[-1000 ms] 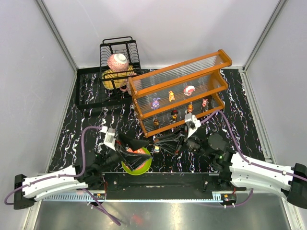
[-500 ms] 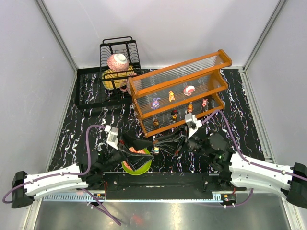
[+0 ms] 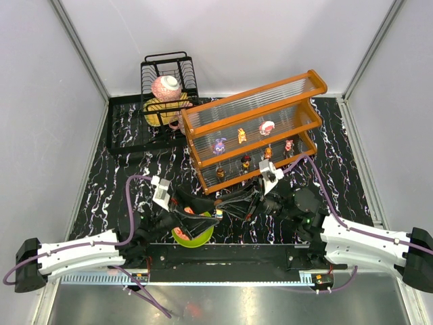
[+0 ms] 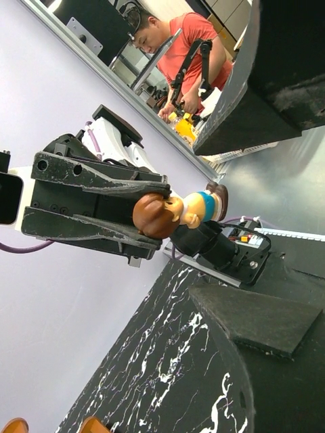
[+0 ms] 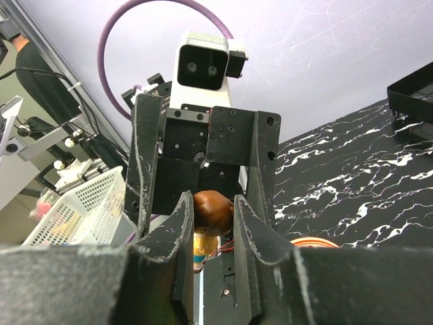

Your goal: Place and organize the plastic toys onto the shelf

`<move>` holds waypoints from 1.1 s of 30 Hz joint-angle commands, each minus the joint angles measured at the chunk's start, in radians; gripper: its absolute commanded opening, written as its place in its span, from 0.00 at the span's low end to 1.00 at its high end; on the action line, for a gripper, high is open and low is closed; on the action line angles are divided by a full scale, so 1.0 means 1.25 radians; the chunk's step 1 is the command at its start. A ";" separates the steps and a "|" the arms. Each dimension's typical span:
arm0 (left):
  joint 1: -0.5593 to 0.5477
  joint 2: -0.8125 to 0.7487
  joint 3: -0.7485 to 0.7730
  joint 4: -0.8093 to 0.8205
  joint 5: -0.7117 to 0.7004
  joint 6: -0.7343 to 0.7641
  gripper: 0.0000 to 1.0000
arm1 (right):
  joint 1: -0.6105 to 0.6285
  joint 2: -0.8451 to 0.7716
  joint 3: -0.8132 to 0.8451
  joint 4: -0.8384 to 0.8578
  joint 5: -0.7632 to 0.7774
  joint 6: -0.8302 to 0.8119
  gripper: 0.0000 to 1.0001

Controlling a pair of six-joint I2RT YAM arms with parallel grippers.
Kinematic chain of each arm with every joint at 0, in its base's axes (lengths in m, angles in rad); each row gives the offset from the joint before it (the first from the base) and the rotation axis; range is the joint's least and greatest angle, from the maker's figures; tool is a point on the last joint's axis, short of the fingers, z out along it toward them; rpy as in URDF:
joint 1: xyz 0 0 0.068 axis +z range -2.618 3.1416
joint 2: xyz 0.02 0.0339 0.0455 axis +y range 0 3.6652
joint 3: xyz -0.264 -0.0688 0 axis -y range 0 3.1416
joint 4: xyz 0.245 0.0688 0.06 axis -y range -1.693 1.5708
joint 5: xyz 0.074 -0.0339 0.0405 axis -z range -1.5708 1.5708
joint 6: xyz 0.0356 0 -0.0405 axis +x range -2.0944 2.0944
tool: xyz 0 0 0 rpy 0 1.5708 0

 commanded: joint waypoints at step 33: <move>0.008 0.048 0.006 0.110 0.047 -0.010 0.39 | 0.004 0.016 0.036 0.082 -0.023 0.021 0.00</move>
